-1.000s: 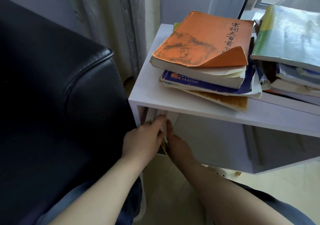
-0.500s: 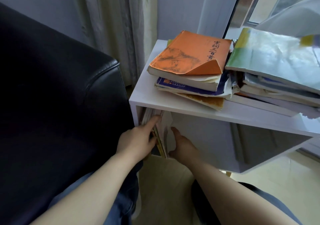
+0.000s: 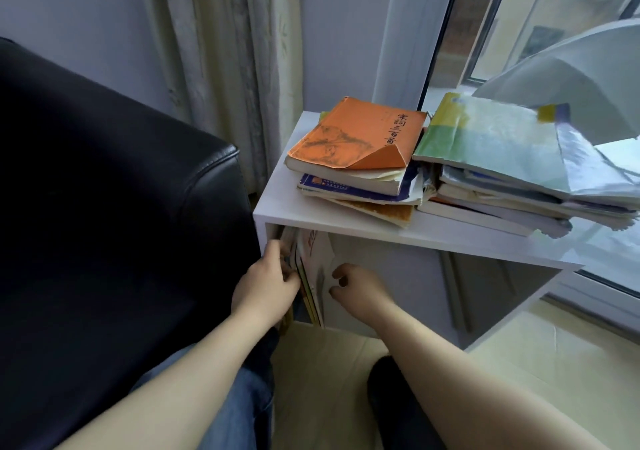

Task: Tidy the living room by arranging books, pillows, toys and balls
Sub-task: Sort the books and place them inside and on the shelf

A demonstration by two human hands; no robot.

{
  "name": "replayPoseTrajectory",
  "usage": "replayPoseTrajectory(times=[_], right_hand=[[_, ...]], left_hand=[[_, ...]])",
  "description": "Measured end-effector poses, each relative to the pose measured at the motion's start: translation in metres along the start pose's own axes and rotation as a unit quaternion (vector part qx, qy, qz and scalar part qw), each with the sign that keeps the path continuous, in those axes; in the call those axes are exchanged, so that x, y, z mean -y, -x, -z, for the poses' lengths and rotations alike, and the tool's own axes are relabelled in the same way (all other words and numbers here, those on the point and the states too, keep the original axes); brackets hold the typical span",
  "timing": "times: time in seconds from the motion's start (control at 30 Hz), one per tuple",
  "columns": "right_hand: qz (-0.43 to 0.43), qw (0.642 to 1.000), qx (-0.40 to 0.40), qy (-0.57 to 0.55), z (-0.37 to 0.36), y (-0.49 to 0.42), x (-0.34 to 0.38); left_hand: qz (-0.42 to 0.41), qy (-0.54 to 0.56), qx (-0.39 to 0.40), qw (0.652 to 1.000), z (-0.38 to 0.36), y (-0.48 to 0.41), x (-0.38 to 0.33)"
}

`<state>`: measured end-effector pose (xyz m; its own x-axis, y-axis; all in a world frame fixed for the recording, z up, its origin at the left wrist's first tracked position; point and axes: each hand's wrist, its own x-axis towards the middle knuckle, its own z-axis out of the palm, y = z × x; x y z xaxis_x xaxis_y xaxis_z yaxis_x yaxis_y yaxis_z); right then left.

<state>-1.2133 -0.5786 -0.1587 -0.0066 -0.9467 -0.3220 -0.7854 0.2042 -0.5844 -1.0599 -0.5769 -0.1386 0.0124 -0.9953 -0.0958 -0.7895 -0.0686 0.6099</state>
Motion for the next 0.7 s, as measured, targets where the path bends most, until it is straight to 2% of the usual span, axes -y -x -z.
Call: replayPoseTrajectory(times=[0.07,0.27,0.53,0.6,0.7], right_hand=[[0.015,0.999,-0.029,-0.007,0.014,0.010,0.010],[0.078,0.980,-0.184,-0.006,0.071,0.046,0.040],[0.116,0.927,-0.341,0.108,0.136,0.067,0.032],[0.098,0.919,-0.351,0.149,0.152,0.061,0.029],[0.043,0.932,-0.305,0.189,0.169,0.047,0.023]], left_hand=[[-0.029,0.005,-0.006,1.000,0.009,0.005,-0.008],[-0.153,0.003,-0.063,0.986,0.042,0.013,-0.051],[-0.250,-0.129,-0.111,0.953,0.069,-0.005,-0.106],[-0.259,-0.178,-0.102,0.944,0.070,-0.018,-0.116],[-0.245,-0.224,-0.037,0.942,0.067,-0.040,-0.128]])
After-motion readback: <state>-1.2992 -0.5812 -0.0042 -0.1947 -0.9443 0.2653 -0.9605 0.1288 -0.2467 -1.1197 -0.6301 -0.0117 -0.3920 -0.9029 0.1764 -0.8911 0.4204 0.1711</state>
